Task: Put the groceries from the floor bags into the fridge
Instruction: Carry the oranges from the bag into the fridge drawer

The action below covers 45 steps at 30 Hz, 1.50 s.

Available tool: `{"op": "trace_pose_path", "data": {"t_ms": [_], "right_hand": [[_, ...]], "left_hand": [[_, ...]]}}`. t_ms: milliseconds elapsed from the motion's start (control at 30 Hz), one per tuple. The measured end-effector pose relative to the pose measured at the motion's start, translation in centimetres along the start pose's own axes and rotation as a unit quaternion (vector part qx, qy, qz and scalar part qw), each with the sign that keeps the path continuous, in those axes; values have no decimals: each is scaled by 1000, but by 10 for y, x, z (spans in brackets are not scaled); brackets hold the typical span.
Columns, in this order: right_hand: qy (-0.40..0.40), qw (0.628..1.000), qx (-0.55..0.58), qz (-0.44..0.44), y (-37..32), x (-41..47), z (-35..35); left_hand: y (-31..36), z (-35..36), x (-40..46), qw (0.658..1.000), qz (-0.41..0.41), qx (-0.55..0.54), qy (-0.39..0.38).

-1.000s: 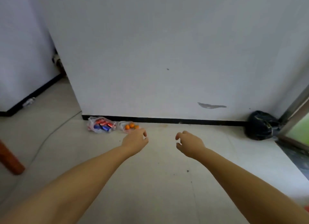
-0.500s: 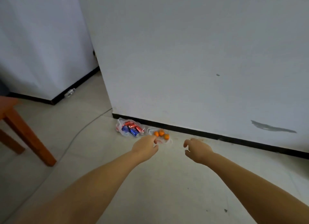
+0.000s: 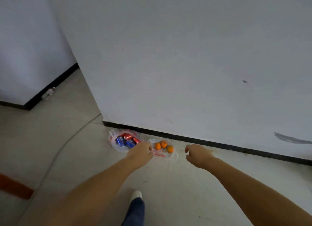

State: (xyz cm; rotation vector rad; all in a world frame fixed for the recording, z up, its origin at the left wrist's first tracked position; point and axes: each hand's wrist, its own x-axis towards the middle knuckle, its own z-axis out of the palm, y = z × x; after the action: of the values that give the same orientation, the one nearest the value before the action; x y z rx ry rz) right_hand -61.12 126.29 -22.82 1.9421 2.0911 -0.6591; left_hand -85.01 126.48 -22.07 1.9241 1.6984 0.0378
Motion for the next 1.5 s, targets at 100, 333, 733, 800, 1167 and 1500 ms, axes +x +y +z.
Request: {"op": "trace_pose_path", "data": {"t_ms": [100,333,733,800,1167,1500], "right_hand": [[-27,997,45,49,-5,54,-5],[-94,983,117,103,-2,170,37],[-111,981,121,103,83,481,320],[-96,985,110,93,93,523,361],[-96,985,44,138,146,637,466],[-81,987,97,103,101,568,387]], "left_hand": [[-27,-16,61,999,20,26,-42],[-76,14,195,989,-14,32,-142],[-195,337,470,980,62,51,-185],[-214,381,517,978,94,65,-175],[-268,494,626,957,164,208,-120],[-233,411,556,950,204,187,-143]]}}
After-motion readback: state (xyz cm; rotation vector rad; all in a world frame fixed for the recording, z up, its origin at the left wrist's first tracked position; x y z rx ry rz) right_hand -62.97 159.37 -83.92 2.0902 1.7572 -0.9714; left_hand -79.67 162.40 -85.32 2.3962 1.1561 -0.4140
